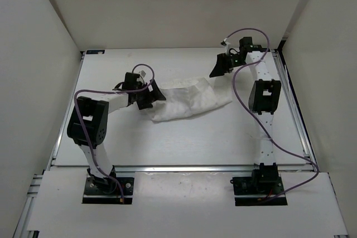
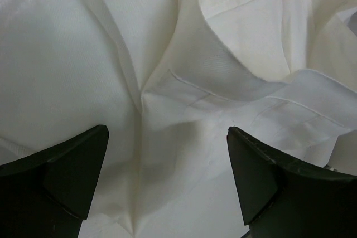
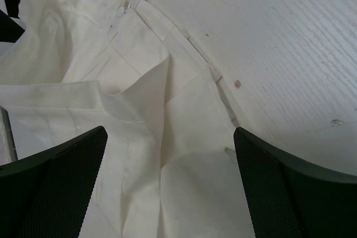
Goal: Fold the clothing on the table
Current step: Fold the skirt
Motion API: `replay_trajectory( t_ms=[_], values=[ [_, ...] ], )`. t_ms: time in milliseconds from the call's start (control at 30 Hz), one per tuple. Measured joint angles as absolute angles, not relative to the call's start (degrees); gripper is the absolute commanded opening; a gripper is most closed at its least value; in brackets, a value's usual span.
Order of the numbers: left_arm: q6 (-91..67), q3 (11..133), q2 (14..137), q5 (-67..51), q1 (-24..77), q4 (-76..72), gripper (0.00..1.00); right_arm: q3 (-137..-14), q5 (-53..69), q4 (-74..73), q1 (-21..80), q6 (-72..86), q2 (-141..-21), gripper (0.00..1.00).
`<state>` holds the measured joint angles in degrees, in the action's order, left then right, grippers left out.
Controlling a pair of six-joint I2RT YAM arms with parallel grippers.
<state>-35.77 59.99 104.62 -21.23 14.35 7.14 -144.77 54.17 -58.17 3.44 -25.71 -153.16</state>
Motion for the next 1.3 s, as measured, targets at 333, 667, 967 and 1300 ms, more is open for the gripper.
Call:
replay_trajectory(
  t_ms=[333, 667, 967, 1300],
  values=[
    [-35.11, 57.87, 103.18, -21.87, 13.52, 0.49, 0.99, -148.73, 58.46, -61.58, 0.60, -27.59, -153.18, 0.98],
    [-33.56, 61.32, 104.88, -22.41, 15.03, -1.76, 0.99, -154.12, 60.58, -66.67, 2.00, -30.72, -154.30, 0.97],
    [-30.59, 64.14, 107.44, -22.70, 17.10, -0.40, 0.98, -149.27, 61.47, -73.84, 2.66, -37.30, -155.26, 0.96],
    [-29.85, 64.05, 107.48, -22.44, 17.85, -0.03, 0.98, -140.75, 61.36, -75.53, 5.50, -40.71, -155.20, 0.91]
  ],
)
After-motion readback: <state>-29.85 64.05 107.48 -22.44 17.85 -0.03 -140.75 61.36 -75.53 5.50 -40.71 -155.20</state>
